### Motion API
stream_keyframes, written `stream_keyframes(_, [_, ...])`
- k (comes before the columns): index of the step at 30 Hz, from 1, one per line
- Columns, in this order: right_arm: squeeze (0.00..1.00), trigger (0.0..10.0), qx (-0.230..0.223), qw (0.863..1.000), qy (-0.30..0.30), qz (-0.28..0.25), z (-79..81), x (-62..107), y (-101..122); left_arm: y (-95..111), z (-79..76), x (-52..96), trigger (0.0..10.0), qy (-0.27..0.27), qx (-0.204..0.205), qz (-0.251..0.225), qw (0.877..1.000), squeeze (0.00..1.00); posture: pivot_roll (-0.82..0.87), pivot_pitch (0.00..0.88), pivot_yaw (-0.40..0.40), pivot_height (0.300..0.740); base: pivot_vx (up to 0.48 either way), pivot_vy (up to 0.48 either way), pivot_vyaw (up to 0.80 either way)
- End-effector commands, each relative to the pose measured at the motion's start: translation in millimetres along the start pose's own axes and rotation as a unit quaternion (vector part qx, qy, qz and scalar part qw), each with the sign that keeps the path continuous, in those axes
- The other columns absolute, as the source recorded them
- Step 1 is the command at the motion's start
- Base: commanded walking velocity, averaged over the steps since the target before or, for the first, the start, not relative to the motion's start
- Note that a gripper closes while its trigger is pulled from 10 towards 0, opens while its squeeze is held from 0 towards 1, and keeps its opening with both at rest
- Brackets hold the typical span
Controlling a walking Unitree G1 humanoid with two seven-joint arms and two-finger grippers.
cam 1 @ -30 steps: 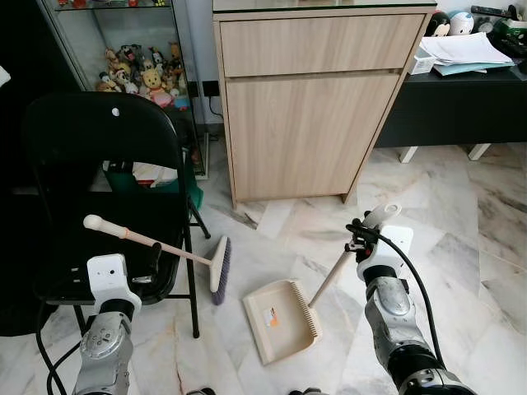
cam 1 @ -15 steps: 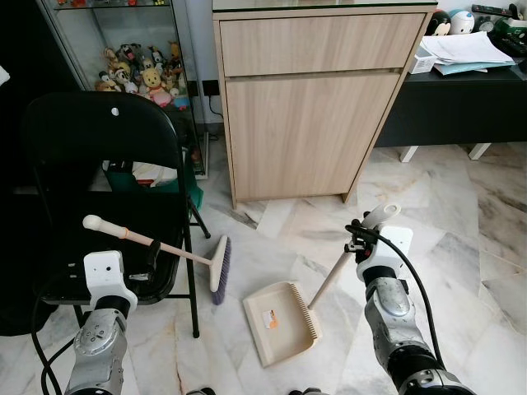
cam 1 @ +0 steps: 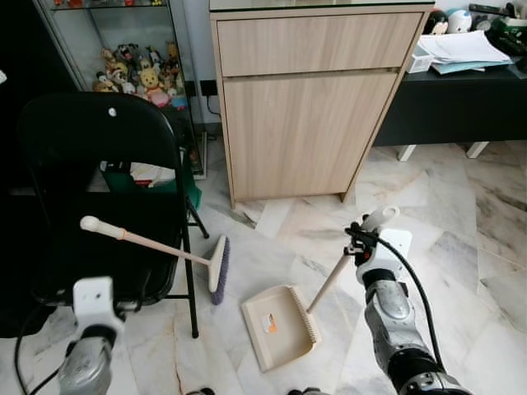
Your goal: Sweep floor
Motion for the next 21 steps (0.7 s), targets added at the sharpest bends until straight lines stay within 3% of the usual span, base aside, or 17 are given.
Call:
stream_keyframes(1, [0.0, 10.0, -0.001, 1.0, -0.001, -0.008, 0.3, 0.7, 2, -26, 6.5, 14.3, 10.0, -0.007, -0.031, 0.061, 0.998, 0.0, -0.05, 0.172, -0.013, 0.74, 0.0, 0.0, 0.0])
stream_keyframes(2, [0.0, 10.0, -0.002, 1.0, 0.0, -0.008, 1.0, 0.9, 2, -46, 7.4, 26.3, 10.0, -0.019, -0.049, 0.108, 0.993, 0.0, -0.05, 0.173, -0.013, 0.74, 0.0, 0.0, 0.0])
stream_keyframes(4, [0.0, 10.0, -0.002, 1.0, 0.0, -0.008, 1.0, 0.9, 2, -46, 7.4, 26.3, 10.0, -0.019, -0.049, 0.108, 0.993, 0.0, -0.05, 0.173, -0.013, 0.74, 0.0, 0.0, 0.0])
stream_keyframes(6, [0.0, 10.0, -0.002, 1.0, -0.001, -0.006, -0.2, 1.6, 1, -71, 13.2, 42.8, 10.0, 0.001, -0.049, 0.17, 0.984, 0.0, -0.04, 0.176, -0.013, 0.74, 0.0, 0.0, 0.0])
stream_keyframes(11, [0.0, 10.0, 0.0, 1.0, 0.001, -0.005, 0.5, 2.4, -1, -89, 16.1, 57.4, 10.0, 0.01, -0.049, 0.22, 0.974, 0.0, -0.05, 0.176, -0.014, 0.74, 0.0, 0.0, 0.0])
stream_keyframes(20, [0.0, 10.0, 0.006, 1.0, -0.006, -0.006, -3.0, 3.5, -1, -97, 13.1, 60.8, 10.0, 0.011, -0.052, 0.236, 0.97, 0.0, -0.05, 0.174, -0.013, 0.74, 0.208, 0.0, 0.0])
stream_keyframes(21, [0.0, 10.0, 0.009, 1.0, -0.021, -0.007, -9.5, 4.8, -1, -96, 12.3, 59.9, 10.0, 0.011, -0.051, 0.235, 0.971, 0.0, -0.05, 0.175, -0.011, 0.74, 0.274, 0.0, 0.0])
Point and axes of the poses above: a point about 5 cm out from each wrist's last joint towards the gripper, its own x axis pointing back from the gripper into the wrist, its own y axis along the axis of the wrist's last joint, z = x × y, the point moved 1 cm from there along -x, pointing out of the wrist towards the gripper, and after that the axes turned 5 degrees about x, right-handed, at the moved point
